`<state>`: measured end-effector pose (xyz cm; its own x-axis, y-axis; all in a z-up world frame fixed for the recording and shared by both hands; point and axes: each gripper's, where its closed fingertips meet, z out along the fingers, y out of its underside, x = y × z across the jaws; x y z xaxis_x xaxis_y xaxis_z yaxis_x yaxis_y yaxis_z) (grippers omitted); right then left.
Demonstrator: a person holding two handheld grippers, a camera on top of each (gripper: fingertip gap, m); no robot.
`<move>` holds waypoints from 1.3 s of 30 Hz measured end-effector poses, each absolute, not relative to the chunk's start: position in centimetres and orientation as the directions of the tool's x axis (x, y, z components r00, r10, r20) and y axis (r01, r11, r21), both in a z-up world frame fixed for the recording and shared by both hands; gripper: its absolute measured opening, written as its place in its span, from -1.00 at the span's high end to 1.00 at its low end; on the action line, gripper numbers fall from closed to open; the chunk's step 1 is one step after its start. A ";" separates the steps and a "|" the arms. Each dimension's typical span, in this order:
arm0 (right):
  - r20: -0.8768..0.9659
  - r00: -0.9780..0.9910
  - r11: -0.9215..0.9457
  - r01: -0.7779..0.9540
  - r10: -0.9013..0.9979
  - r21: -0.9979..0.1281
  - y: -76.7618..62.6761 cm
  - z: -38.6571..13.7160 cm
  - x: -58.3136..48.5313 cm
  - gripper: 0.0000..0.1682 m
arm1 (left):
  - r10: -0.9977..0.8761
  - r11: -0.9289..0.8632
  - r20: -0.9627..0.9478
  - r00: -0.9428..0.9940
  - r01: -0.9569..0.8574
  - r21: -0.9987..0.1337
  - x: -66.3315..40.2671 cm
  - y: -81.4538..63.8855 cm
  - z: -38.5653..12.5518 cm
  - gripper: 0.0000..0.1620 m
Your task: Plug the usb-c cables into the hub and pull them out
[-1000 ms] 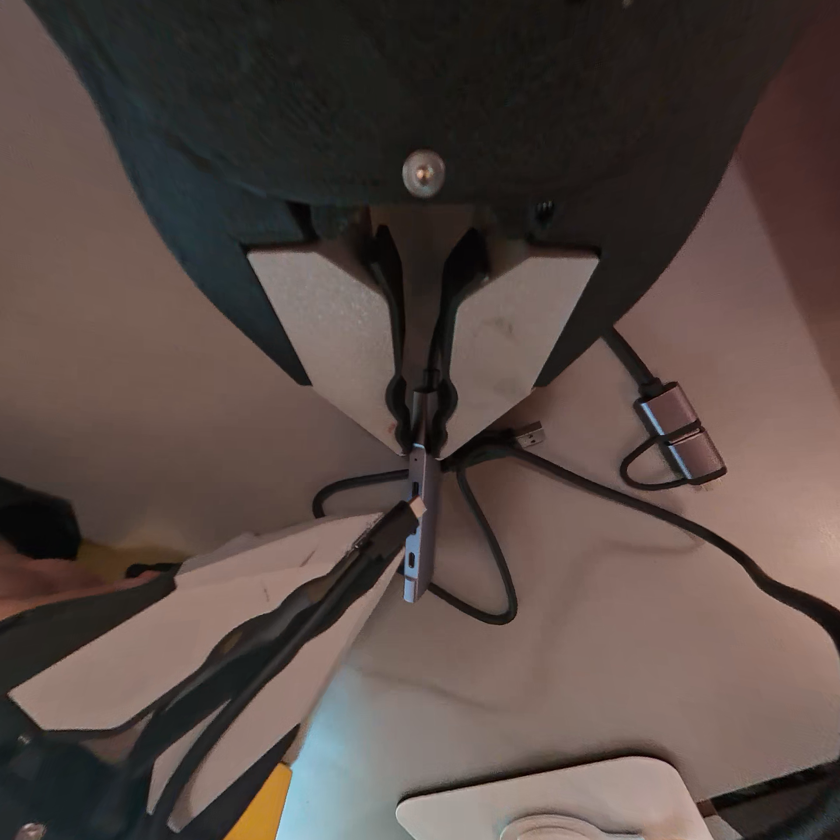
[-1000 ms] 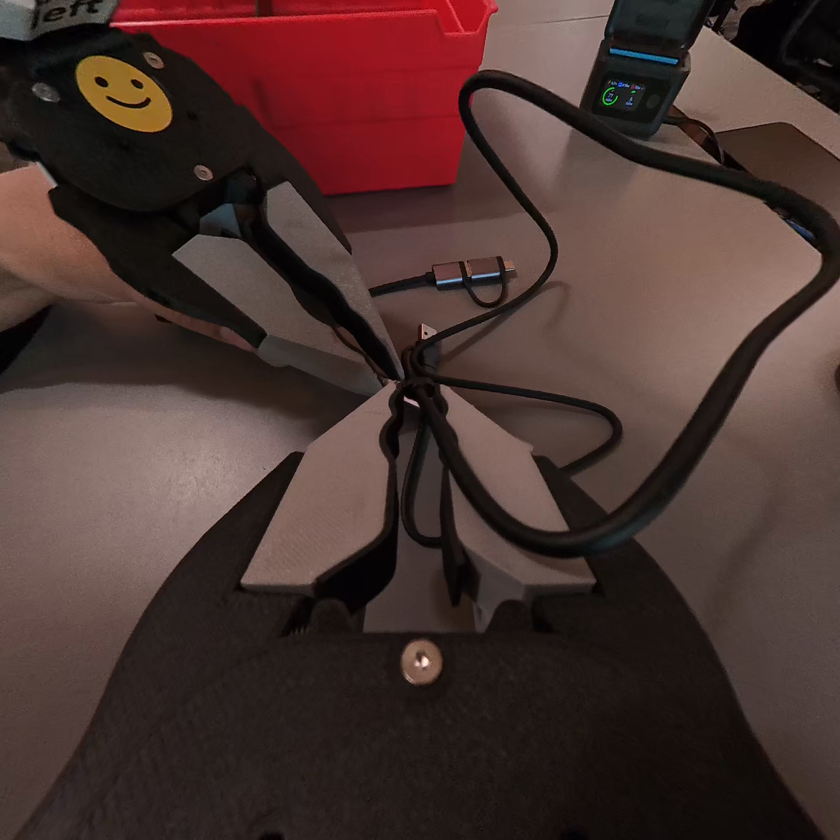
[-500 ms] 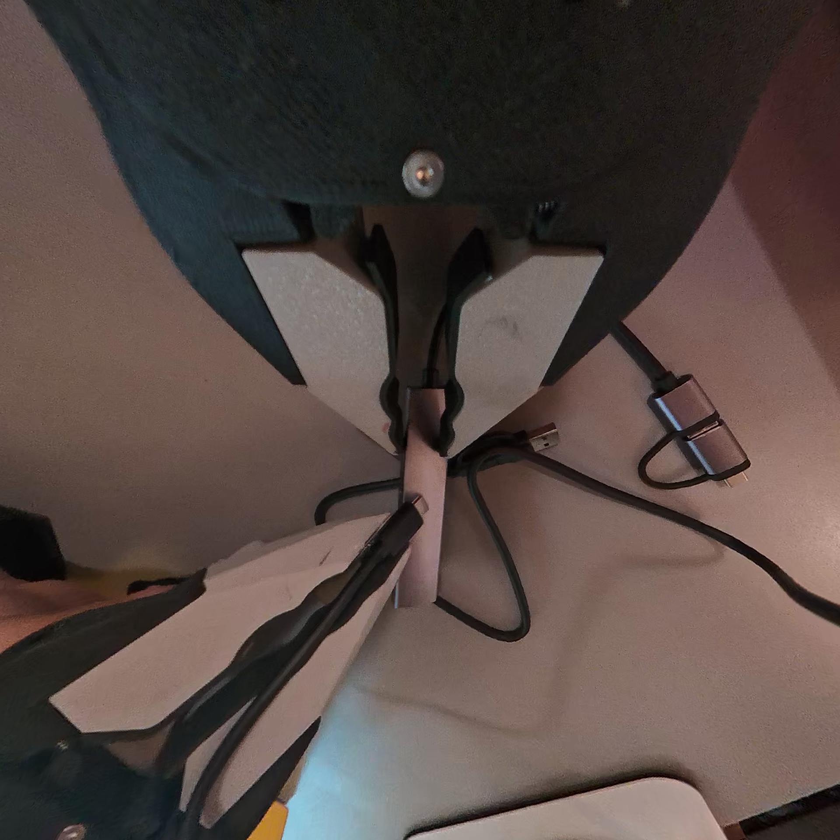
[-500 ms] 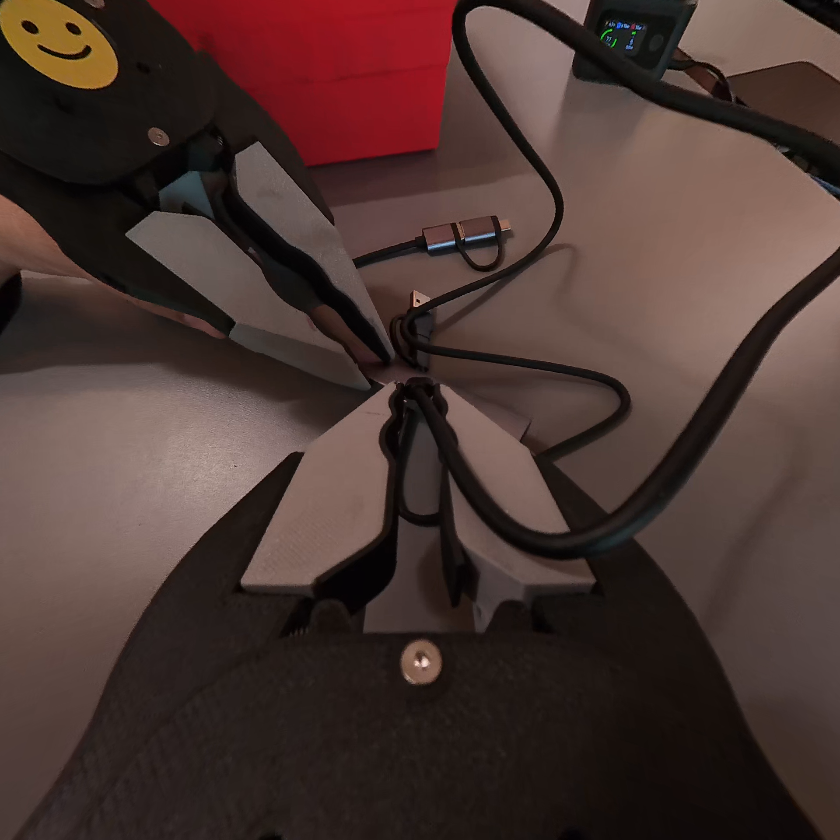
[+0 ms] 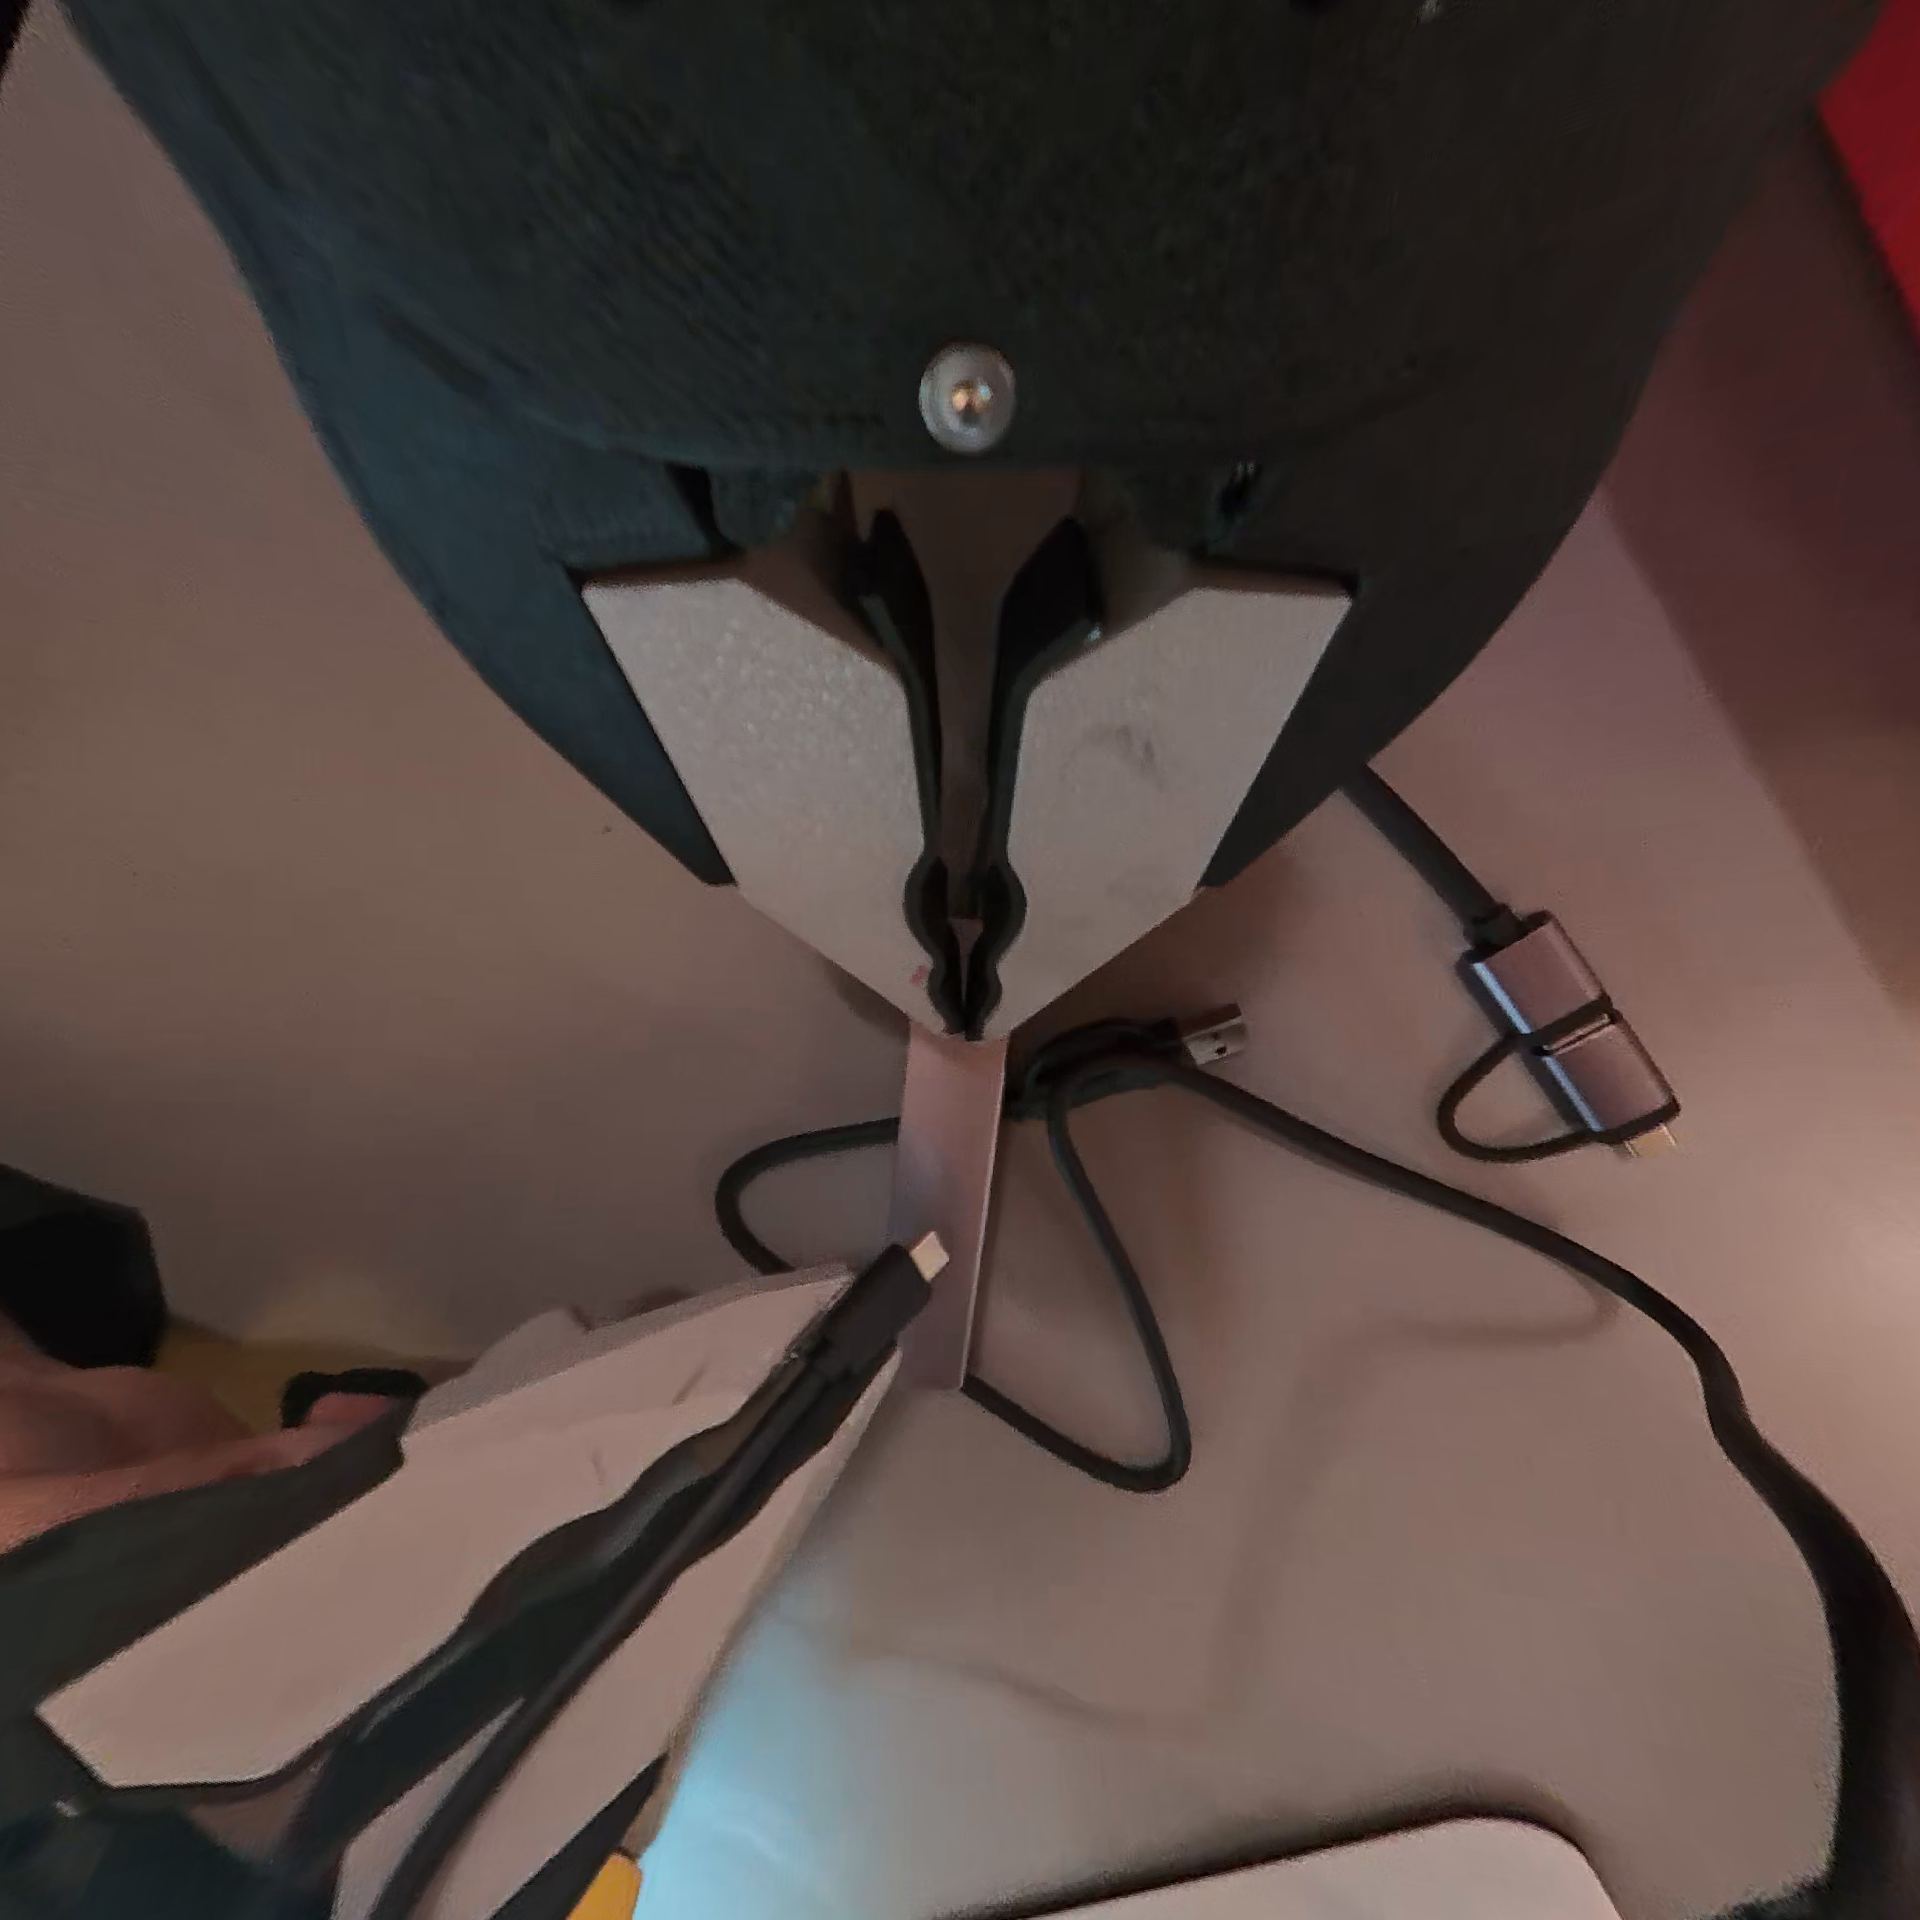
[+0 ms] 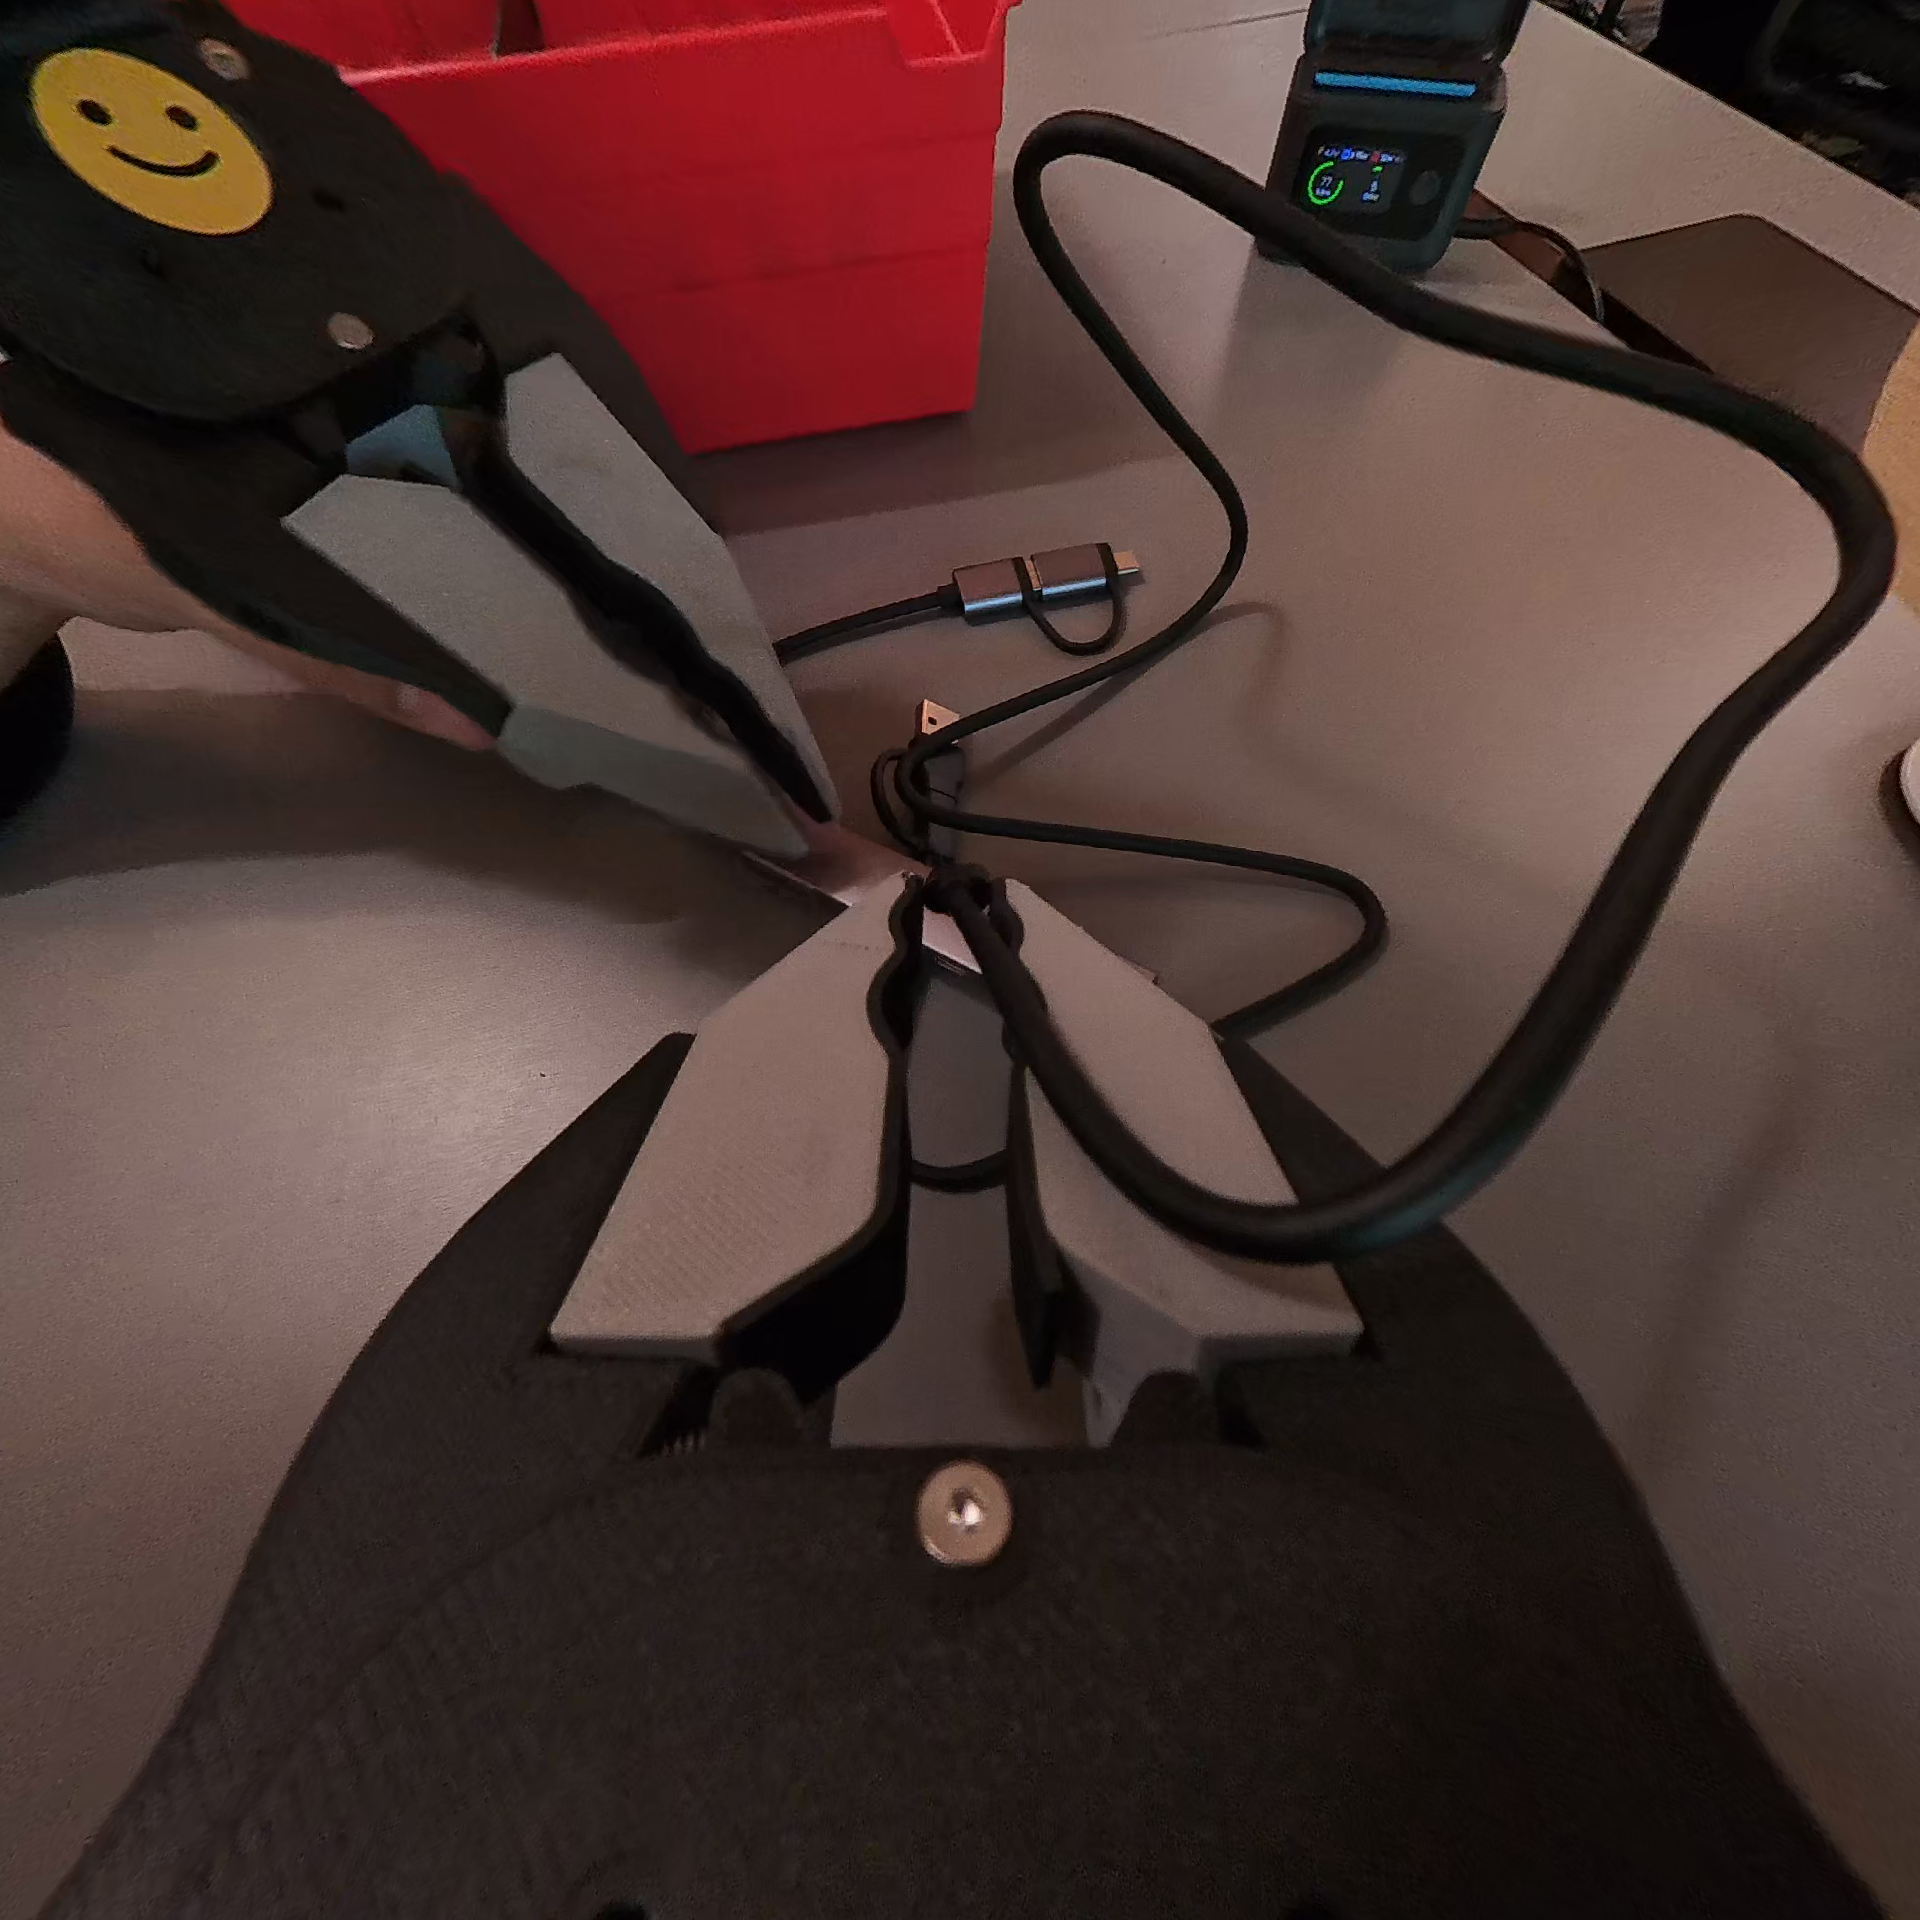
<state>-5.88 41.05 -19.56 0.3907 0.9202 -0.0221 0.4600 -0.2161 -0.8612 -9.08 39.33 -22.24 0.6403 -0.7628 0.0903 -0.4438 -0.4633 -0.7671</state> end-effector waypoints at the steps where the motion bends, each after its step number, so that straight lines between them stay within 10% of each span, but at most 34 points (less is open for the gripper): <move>1: -0.032 0.392 -0.223 0.453 0.919 -0.863 41.1 -19.5 -5.8 0.89 | -0.771 -0.447 0.075 0.633 -0.453 -0.772 -8.8 39.1 -22.0 0.90; 8: -0.038 0.387 -0.222 0.444 0.921 -0.868 40.9 -19.3 -5.9 0.89 | -0.786 -0.263 -0.250 0.565 -0.672 -0.692 -8.2 39.6 -22.8 0.49; 15: -0.008 0.419 -0.219 0.459 0.908 -0.861 42.0 -19.7 -4.9 0.89 | -0.736 -0.077 -0.533 0.418 -0.833 -0.547 -8.2 41.3 -23.6 0.80; 25: -0.018 0.331 -0.161 0.409 0.943 -0.898 40.5 -17.4 -5.3 0.90 | -0.821 -0.533 0.221 0.527 -0.567 -0.628 -7.6 38.2 -21.4 0.91; 39: -0.061 0.321 -0.233 0.532 0.945 -0.814 39.5 -21.3 -6.8 0.89 | -0.810 -0.542 0.295 0.507 -0.454 -0.707 -7.3 37.9 -22.8 0.86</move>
